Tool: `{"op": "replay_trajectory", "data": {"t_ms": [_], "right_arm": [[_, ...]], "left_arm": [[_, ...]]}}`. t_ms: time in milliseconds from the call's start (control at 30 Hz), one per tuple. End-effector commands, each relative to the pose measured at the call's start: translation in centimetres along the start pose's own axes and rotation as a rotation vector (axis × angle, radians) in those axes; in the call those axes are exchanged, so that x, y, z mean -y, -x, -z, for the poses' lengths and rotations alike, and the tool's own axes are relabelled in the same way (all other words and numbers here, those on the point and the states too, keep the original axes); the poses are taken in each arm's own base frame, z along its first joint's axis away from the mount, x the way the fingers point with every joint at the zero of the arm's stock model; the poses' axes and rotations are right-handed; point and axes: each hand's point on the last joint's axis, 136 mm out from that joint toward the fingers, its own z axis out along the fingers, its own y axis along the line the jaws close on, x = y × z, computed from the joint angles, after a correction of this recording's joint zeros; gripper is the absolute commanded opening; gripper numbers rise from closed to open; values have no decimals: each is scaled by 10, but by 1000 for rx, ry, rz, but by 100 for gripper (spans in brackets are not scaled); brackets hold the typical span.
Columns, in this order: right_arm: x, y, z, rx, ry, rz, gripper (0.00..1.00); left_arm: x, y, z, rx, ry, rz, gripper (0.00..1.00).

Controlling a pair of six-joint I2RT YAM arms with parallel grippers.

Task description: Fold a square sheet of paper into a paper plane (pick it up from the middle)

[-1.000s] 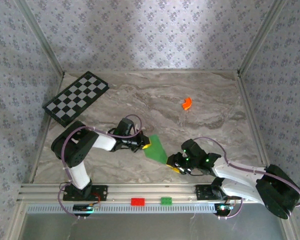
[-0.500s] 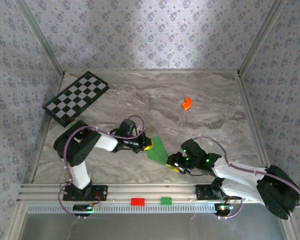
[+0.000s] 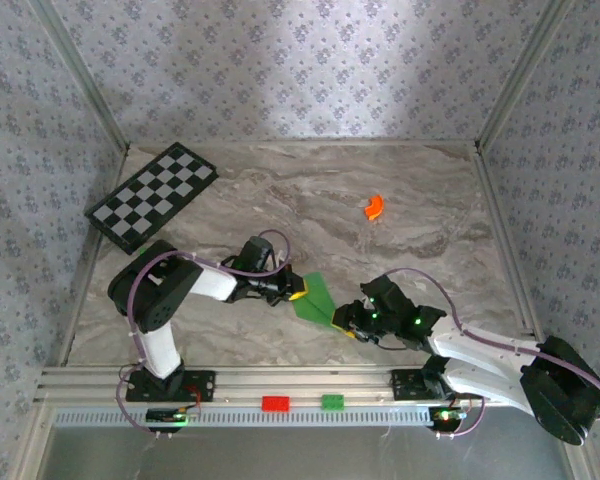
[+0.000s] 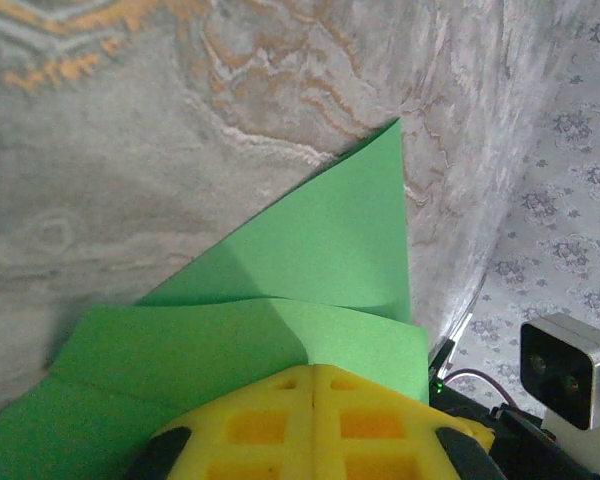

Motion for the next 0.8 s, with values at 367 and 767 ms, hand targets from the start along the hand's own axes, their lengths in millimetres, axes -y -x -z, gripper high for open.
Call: {"op": "replay_trajectory", "data": {"t_ms": [367, 767], "right_arm": [[-20, 6, 8, 25, 23, 216, 4], [-76, 42, 46, 289, -26, 792, 0]], "left_arm": [[25, 1, 17, 17, 39, -99, 10], [42, 12, 140, 412, 254, -287, 28]]}}
